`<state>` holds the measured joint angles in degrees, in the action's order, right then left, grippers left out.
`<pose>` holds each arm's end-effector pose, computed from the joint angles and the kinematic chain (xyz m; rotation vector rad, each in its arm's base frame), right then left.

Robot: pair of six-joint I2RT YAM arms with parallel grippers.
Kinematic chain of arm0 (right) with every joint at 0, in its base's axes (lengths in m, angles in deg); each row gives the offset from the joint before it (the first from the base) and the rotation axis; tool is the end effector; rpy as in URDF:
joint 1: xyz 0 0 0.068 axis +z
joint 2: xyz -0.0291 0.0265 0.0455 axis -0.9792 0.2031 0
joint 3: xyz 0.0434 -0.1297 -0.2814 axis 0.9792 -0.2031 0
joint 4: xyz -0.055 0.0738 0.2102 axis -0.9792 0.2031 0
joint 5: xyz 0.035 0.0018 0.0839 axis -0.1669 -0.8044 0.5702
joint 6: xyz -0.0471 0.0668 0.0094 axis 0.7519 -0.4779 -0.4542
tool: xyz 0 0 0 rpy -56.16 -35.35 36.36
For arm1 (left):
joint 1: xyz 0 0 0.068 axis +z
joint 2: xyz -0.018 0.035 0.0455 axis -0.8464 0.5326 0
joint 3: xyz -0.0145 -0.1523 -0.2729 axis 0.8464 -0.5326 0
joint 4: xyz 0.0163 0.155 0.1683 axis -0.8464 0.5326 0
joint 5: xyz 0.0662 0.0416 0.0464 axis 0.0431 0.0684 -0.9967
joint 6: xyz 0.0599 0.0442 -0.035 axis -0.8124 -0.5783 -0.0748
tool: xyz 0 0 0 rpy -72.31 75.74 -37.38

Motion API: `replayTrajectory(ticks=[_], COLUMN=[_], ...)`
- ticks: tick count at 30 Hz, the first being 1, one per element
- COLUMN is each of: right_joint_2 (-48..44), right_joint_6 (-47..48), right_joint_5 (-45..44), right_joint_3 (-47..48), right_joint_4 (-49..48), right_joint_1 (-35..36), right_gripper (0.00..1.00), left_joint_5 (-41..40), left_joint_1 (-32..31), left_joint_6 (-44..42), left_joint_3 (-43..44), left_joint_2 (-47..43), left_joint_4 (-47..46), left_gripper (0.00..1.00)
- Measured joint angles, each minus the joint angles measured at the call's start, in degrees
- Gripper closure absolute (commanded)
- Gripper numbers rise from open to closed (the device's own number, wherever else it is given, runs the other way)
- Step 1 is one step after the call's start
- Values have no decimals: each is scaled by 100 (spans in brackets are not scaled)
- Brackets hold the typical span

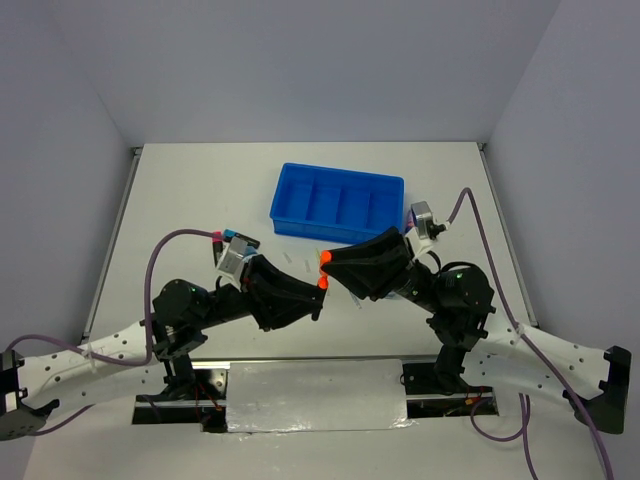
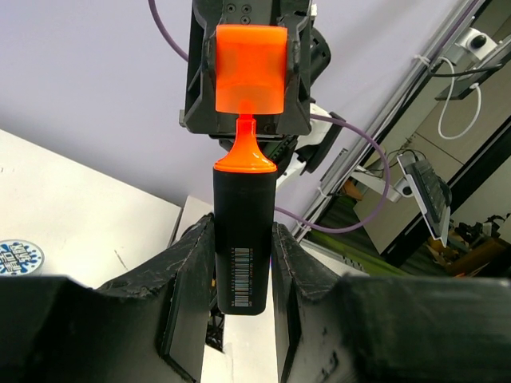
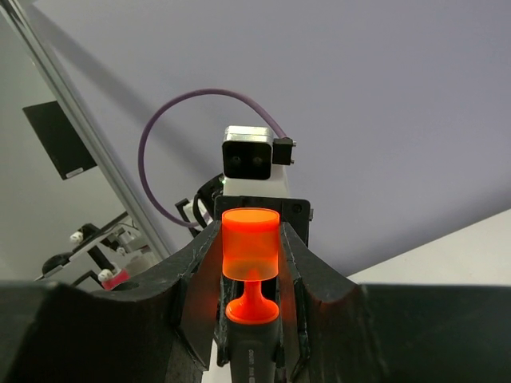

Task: Sort the stationery into containers
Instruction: Close the pen cap on the pen.

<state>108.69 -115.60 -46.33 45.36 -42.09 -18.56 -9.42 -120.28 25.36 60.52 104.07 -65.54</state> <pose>0.0529 0.1155 0.4362 -0.4116 1.0371 1.5923 0.0479 -0.1266 0.4025 0.4690 1.2071 -1.7068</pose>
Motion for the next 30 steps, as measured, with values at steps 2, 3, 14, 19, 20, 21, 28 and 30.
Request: replayTrajectory(ticks=[2,3,14,19,20,21,28,30], right_joint_2=[33,52,111,118,127,140,247,284], right_joint_6=[0,0,0,0,-4,-11,-109,-125], right_joint_5=[0,0,-20,13,48,81,166,164], right_joint_3=[0,0,-136,-162,-162,-164,-295,-306], right_joint_4=[-15,-31,-199,-256,-284,-319,-581,-649], right_joint_1=[0,0,0,0,0,0,0,0], right_gripper=[100,100,100,100,100,100,99,97], left_joint_5=[-2,-2,-105,-142,-162,-179,-319,-332], left_joint_1=[0,0,0,0,0,0,0,0], left_joint_6=[0,0,-2,0,0,0,-7,-17], left_joint_3=[0,0,0,0,0,0,0,0], left_joint_2=[31,39,-103,-107,-107,-109,-140,-146], left_joint_4=[2,0,52,76,76,76,101,107], left_gripper=[100,100,100,100,100,100,100,100])
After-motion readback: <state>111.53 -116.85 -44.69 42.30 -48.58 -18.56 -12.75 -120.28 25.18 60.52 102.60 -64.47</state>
